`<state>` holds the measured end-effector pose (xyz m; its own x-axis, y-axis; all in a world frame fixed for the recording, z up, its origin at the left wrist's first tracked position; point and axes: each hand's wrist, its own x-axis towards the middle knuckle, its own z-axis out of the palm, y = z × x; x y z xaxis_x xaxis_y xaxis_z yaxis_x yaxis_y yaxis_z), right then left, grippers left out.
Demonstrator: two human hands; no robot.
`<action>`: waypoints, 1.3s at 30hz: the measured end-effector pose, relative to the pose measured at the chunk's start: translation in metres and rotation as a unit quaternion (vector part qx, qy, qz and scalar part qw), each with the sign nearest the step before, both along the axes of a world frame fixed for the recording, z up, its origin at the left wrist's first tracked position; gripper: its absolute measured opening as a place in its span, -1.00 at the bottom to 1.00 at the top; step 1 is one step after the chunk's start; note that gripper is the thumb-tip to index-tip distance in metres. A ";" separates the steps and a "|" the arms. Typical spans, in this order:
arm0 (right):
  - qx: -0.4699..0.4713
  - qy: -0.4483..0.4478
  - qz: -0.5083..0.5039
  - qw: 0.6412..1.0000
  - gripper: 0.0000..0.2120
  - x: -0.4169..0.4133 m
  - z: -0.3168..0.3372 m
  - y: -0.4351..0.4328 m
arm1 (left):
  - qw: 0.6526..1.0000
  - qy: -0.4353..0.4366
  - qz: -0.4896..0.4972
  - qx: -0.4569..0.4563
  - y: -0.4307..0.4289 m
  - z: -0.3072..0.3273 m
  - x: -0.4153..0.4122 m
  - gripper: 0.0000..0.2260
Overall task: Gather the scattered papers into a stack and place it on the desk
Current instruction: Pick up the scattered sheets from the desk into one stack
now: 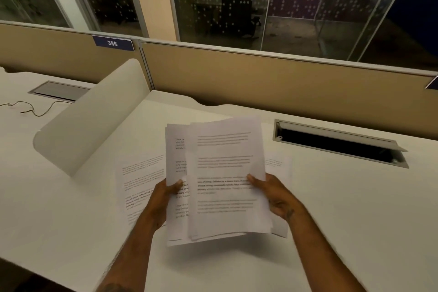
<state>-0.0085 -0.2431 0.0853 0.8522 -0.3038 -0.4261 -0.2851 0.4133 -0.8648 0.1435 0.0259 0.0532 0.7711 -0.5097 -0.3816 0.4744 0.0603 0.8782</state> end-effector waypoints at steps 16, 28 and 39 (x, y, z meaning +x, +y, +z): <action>-0.362 0.336 -0.160 0.855 -0.40 -0.019 -0.055 -0.009 | 0.993 -0.070 0.057 0.070 0.019 -0.012 -0.023 -0.73; -0.302 0.330 -0.174 0.877 -0.59 -0.007 -0.075 -0.031 | 0.995 -0.054 0.049 0.065 0.067 -0.010 -0.001 -0.68; -0.082 -0.011 -0.157 0.984 -0.52 -0.013 0.016 -0.011 | 0.997 -0.054 0.032 0.050 0.077 0.002 0.036 -0.67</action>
